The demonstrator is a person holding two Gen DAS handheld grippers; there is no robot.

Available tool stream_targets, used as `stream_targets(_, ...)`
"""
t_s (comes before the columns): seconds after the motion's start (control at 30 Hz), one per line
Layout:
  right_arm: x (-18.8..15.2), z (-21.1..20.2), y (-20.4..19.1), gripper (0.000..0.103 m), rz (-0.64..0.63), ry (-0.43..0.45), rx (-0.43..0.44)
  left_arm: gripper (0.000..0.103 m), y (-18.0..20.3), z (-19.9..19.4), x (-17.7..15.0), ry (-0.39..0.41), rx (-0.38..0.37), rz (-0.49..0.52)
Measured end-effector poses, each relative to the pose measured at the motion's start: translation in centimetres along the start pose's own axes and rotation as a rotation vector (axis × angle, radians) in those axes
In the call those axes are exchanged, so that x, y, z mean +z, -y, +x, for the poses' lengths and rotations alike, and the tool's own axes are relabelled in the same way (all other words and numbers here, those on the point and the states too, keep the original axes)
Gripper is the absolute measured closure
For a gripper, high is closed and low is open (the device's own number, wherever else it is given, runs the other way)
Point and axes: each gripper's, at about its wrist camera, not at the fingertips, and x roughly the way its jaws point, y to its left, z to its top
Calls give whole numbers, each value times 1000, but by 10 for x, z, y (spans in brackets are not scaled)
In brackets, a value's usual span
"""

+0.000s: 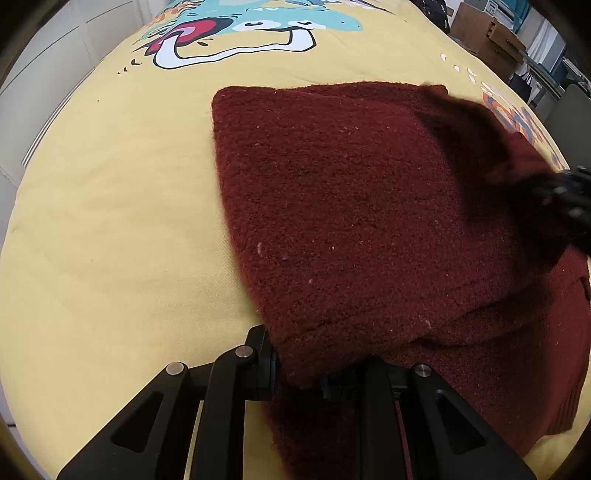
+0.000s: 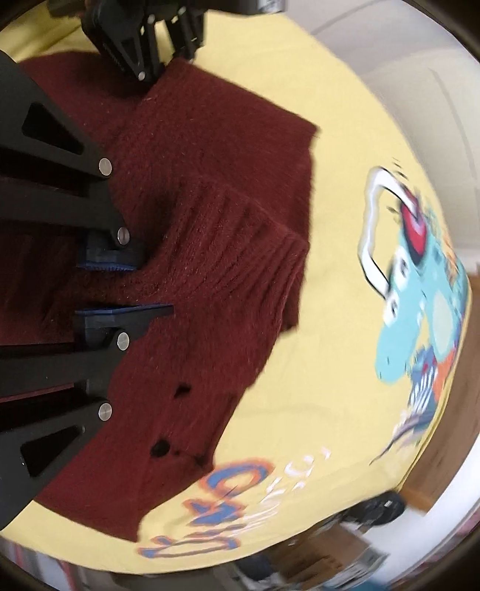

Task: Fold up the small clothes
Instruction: 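Lay the ribbed cuff flat on the sweater body and open the right gripper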

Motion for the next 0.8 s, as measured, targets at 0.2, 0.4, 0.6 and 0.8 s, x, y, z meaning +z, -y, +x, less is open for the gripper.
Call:
stream_targets(0.2,-21,-36,54,91,158,52,-3,89,6,-4,4,2,7,19)
stream_targets(0.4,-61,-54,105,93,294,51,-2,89,11,-11,6,10,16,16)
stream_targets(0.6,-99,-57,138,93,402,26,8,89,20,-26,7,28,33,55)
stream_targets(0.8,-127,-35,148,93,440,-40,-4,89,28,-18,5,1,54,58)
